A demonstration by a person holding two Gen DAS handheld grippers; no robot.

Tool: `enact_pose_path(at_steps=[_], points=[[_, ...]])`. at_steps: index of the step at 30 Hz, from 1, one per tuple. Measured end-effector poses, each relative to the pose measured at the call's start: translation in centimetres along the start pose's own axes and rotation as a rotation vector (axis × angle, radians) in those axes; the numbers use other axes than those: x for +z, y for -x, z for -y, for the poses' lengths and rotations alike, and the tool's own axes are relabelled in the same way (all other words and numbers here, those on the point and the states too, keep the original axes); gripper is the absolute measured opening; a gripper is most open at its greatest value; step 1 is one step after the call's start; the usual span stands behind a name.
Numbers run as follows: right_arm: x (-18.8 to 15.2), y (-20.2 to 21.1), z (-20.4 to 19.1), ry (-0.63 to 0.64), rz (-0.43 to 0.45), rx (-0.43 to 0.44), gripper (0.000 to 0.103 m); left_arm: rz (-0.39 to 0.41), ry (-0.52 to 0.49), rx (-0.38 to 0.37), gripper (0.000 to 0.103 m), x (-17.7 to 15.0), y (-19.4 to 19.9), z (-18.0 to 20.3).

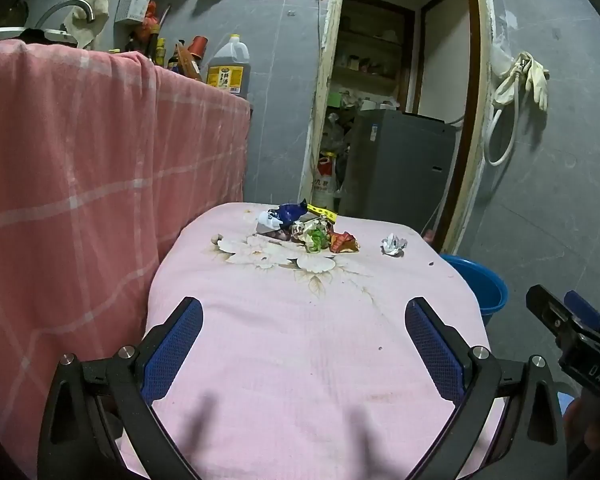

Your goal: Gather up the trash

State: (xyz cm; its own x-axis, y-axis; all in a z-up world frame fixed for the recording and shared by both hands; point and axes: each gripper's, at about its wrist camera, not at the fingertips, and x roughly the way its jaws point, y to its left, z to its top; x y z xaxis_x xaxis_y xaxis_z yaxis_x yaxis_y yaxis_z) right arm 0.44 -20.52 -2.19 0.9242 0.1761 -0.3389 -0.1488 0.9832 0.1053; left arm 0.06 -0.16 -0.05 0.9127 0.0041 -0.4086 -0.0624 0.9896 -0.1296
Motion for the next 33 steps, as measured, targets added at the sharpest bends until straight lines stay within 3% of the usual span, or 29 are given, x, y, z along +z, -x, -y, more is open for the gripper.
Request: enact_pose_path(at_steps=[33], points=[[0.04, -0.01, -0.03, 0.0, -0.01, 0.001, 0.103, -0.008, 0.02, -0.005, 0.099, -0.18, -0.35, -0.59]])
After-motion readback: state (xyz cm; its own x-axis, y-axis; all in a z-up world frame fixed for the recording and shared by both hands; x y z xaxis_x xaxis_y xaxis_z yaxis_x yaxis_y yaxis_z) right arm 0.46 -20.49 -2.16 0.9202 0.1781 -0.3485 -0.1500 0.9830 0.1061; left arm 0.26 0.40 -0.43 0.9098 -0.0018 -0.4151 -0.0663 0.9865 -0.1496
